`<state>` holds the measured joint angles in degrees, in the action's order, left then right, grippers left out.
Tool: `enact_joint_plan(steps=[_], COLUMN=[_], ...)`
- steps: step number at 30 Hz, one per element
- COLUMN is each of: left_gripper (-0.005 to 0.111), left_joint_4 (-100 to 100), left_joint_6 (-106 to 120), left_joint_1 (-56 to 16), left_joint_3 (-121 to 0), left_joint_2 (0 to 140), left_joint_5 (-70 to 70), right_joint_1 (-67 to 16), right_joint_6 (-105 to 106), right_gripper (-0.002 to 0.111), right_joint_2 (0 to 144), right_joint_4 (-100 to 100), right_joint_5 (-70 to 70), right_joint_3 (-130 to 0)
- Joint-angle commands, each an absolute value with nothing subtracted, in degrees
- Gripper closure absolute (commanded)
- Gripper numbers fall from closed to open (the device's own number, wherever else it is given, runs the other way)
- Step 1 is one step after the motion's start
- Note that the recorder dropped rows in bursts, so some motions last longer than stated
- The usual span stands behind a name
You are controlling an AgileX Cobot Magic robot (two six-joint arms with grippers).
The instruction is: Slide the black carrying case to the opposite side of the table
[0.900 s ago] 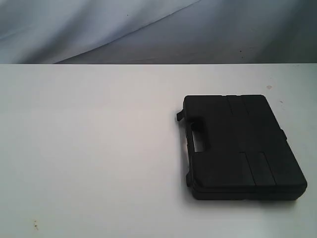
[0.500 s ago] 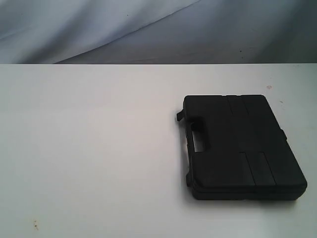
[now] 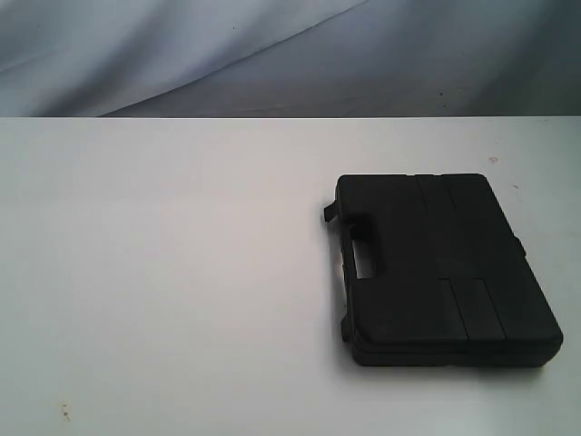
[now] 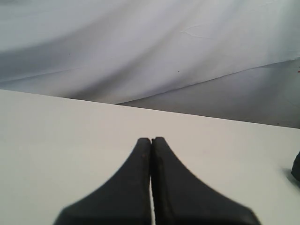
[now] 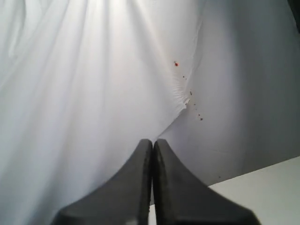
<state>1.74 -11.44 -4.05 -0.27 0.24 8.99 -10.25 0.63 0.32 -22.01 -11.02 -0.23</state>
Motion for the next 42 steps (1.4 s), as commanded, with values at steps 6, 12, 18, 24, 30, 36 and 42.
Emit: enact_joint_plan(steps=[6,12,18,24,30,36,42], left_gripper=[0.107,0.107,0.107,0.107,0.107,0.107,0.107], left_joint_4=[2.1,2.1,2.1,2.1,2.1,2.1,2.1], left_joint_6=[-11.5,-11.5,-11.5,-11.5,-11.5,-11.5,-11.5], left_joint_1=[-4.2,-4.2,-4.2,-4.2,-4.2,-4.2,-4.2], left_joint_3=[0.0,0.0,0.0,0.0,0.0,0.0,0.0], left_joint_2=[0.0,0.0,0.0,0.0,0.0,0.0,0.0], left_joint_5=[8.8,8.8,8.8,8.8,8.8,8.8,8.8], right_joint_1=[-10.7,-10.9,-11.6,-18.9,-26.2,-31.5,-35.6], right_joint_6=[-0.4,10.1,15.8,16.7,11.0,1.7,-9.5], right_gripper=[0.108,0.108,0.108,0.108,0.108,0.108,0.108], right_joint_2=[3.2,18.9,40.8,54.3,67.5,79.2,89.3], right_joint_4=[-26.2,-28.3,-29.1,-27.6,-19.3,-13.3,-6.3], right_joint_5=[-1.4,21.5,34.7,38.5,41.7,44.1,50.0], right_joint_3=[-14.9,-33.0,-47.5,-54.3,-60.2,-67.0,-75.2])
